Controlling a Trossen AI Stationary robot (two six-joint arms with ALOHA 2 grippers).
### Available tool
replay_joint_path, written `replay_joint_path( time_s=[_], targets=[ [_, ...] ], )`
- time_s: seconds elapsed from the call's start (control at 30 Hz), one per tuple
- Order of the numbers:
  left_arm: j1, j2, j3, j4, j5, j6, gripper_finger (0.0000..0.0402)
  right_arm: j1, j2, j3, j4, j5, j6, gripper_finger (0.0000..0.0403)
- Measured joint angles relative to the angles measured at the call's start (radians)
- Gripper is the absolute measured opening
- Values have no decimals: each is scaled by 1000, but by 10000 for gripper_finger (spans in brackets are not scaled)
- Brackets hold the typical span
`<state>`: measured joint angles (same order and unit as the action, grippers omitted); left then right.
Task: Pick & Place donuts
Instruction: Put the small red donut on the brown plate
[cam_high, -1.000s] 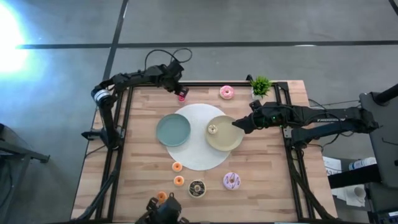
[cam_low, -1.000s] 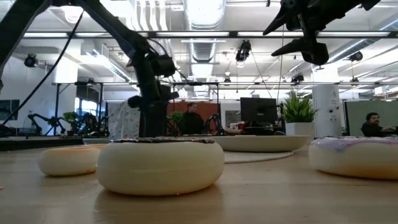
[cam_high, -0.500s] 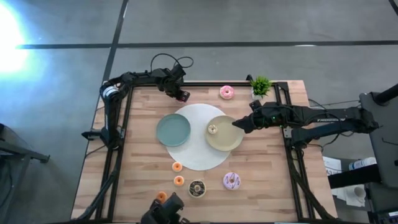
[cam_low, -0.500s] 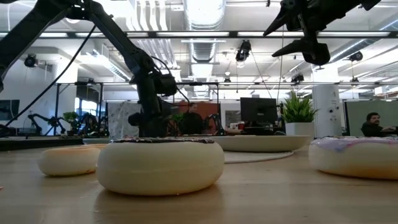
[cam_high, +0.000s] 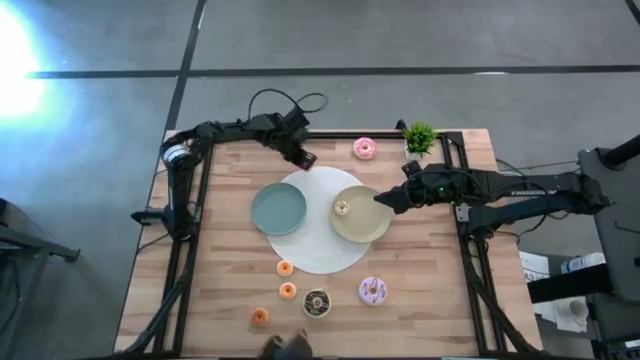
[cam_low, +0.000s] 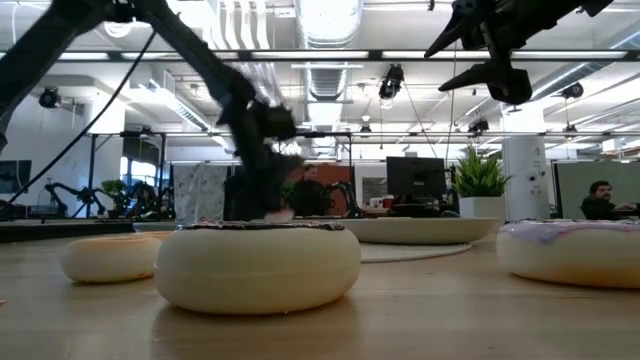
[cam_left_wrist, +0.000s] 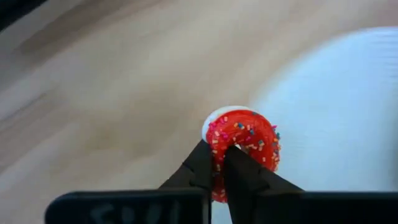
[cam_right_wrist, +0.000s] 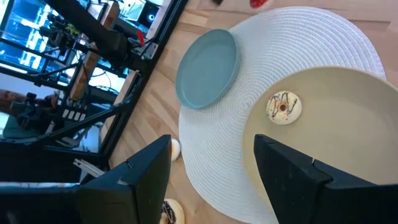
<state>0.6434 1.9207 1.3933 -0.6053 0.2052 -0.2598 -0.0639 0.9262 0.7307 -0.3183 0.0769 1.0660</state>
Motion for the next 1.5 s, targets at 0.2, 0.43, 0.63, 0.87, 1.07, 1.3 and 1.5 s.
replay_joint_path(
  time_s=[0.2,0.43,0.63,0.87,1.07,1.3,1.5],
  targets=[
    [-287,-47,46,63,-79,85,1,-5,-9,0,-13,1,0,221],
    [-409,97,166,162,-166,-3,1,-6,-10,-1,-23,0,1,221],
    [-436,174,272,100,-104,-23,0,-6,-26,-2,-31,-3,5,221],
    [-506,195,286,41,-65,-34,0,-6,-72,-2,-81,-1,3,221],
    [-533,215,287,28,-63,-54,0,-6,-96,-2,-100,2,0,221],
    [-549,227,285,38,-153,-101,38,-6,-85,-5,-98,3,0,221],
    [-549,204,292,31,-156,-102,113,-6,-86,-5,-98,-3,0,221]
  ],
)
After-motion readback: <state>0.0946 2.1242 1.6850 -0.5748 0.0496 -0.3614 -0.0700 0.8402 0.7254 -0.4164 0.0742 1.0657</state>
